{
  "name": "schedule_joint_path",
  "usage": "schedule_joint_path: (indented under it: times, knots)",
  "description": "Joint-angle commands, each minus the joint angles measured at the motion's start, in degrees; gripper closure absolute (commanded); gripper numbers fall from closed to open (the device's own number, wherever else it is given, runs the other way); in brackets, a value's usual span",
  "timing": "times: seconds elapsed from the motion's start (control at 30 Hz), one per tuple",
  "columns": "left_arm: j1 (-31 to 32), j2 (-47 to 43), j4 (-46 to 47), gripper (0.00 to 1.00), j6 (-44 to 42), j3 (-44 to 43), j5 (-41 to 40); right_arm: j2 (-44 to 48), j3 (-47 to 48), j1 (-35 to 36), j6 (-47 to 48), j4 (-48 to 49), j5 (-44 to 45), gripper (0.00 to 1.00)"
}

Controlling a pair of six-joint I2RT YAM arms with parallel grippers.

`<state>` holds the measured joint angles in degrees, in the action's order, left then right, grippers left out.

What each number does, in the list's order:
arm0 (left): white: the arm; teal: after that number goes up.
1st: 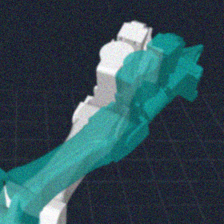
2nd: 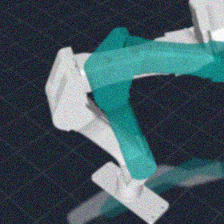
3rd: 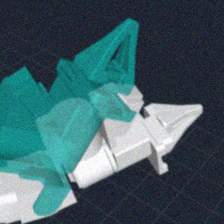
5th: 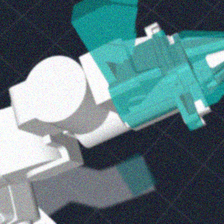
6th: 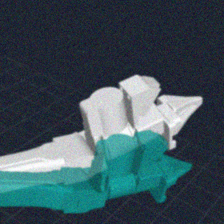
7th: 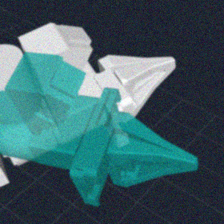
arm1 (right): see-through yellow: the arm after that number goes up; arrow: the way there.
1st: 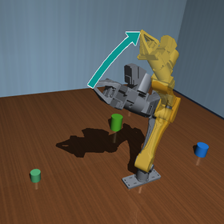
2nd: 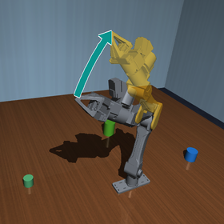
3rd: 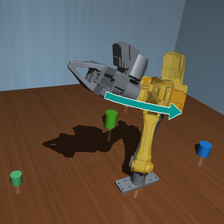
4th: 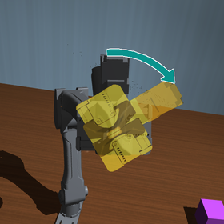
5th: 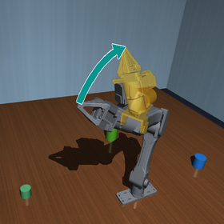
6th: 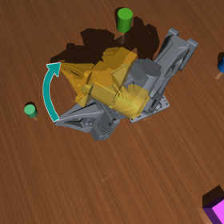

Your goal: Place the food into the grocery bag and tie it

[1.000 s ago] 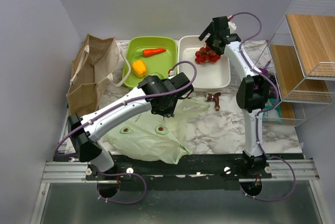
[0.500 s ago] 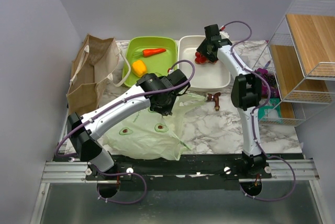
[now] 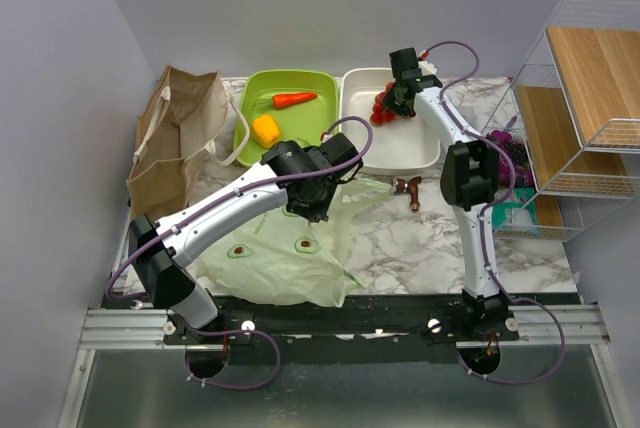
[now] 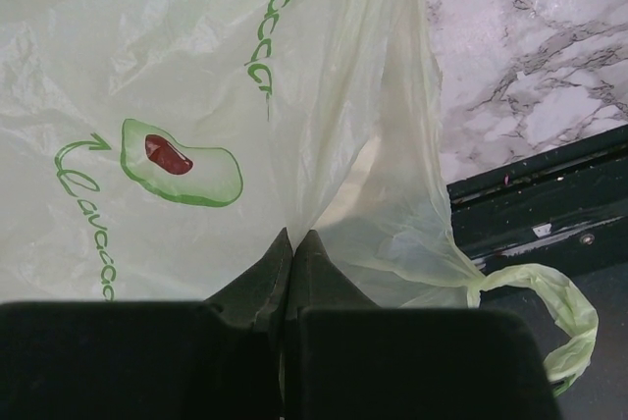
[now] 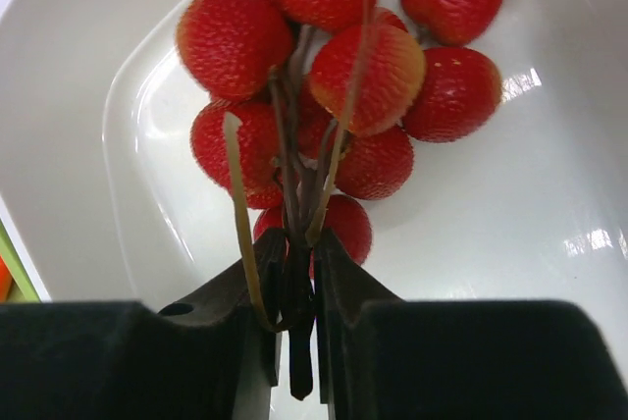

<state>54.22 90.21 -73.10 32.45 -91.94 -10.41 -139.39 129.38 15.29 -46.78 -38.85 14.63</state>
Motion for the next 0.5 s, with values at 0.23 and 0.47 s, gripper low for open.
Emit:
schedule_joint_path:
  times: [0.23,0.47]
  knots:
    - [-0.43,-0.86,0.48,1.0,-0.45,-0.26,1.23,3.49,0.38,-0.16,5.34,-0.44,-0.87,0.99]
    - [-0.43,-1.15,0.67,1.0,-1.16,1.58,0.53,8.66,-2.48,-0.09,7.42,0.46,-6.4,0.99]
